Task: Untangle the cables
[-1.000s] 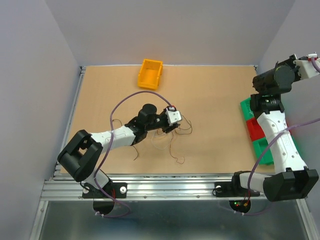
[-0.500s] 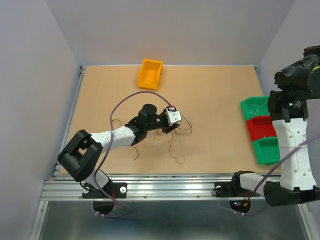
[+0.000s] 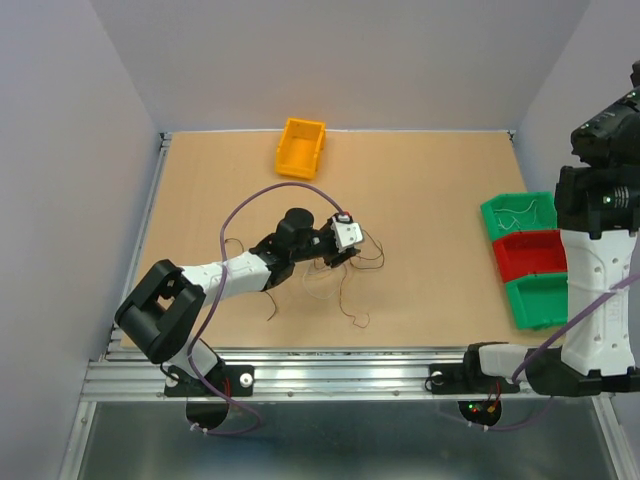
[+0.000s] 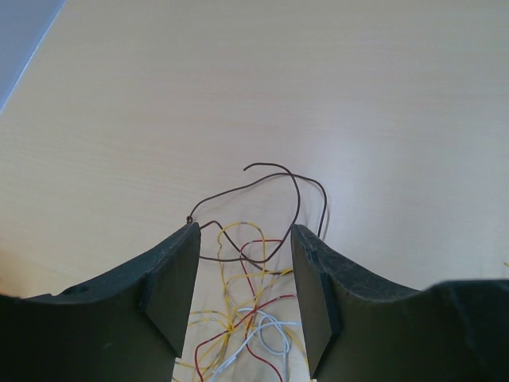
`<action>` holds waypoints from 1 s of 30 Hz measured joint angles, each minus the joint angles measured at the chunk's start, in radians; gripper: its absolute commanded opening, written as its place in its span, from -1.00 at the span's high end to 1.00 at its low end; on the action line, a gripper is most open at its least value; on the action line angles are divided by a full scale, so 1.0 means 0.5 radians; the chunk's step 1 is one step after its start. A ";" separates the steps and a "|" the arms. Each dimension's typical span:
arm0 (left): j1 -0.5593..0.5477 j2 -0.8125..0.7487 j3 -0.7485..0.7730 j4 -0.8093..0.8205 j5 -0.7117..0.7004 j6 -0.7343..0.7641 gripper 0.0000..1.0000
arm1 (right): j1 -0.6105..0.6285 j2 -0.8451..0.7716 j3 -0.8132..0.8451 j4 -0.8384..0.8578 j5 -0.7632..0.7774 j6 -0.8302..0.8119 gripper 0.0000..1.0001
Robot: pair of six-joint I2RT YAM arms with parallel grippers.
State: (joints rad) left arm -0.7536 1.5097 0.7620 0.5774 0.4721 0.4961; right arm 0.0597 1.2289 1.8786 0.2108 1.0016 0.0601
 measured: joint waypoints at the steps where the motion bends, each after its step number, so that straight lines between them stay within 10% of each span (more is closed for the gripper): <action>1: 0.000 -0.001 0.000 0.000 0.002 0.000 -0.19 | 0.000 0.035 0.056 -0.017 -0.023 0.005 0.99; 12: 0.000 -0.031 0.000 -0.005 0.018 -0.001 -0.19 | 0.000 0.134 0.438 -0.167 -0.248 0.150 0.99; 30: -0.005 -0.106 0.000 -0.012 0.050 -0.006 -0.19 | -0.023 0.338 -0.195 0.043 0.118 -0.018 0.99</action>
State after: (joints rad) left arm -0.7559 1.4567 0.7620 0.5713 0.4969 0.4931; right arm 0.0483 1.3979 1.7813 0.2321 1.0607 0.0509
